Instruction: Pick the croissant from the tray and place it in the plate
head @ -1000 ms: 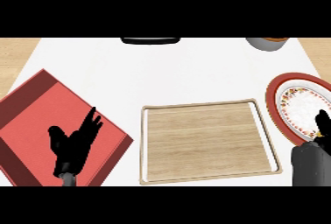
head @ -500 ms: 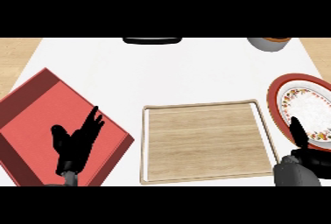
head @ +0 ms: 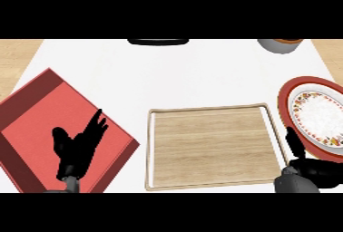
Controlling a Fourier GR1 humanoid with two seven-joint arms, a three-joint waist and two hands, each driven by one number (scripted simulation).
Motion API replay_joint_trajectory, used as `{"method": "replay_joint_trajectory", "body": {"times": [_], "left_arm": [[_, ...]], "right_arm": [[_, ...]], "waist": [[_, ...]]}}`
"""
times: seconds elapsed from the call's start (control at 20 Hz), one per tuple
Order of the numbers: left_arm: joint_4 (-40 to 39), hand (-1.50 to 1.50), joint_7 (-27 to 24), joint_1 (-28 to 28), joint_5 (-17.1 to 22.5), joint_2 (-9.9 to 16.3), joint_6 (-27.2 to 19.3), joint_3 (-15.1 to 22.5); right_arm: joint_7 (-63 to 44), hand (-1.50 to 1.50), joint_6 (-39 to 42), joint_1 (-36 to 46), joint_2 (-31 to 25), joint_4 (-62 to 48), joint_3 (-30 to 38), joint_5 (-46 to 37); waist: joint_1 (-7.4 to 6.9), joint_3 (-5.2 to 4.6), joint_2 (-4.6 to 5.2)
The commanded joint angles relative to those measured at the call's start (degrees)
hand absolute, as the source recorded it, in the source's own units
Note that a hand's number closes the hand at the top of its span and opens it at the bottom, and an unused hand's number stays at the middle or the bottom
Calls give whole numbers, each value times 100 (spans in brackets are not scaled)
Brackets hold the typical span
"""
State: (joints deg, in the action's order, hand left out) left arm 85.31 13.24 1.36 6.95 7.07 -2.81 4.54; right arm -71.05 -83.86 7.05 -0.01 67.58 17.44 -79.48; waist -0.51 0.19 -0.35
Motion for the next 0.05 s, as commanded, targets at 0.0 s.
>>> {"method": "replay_joint_trajectory", "body": {"times": [0.0], "left_arm": [[-30, 0, 31, 147, -128, -130, -101, 141]], "right_arm": [[-444, -150, -198, 134, 1, -117, 50, -324]], "waist": [[-10, -24, 34]]}}
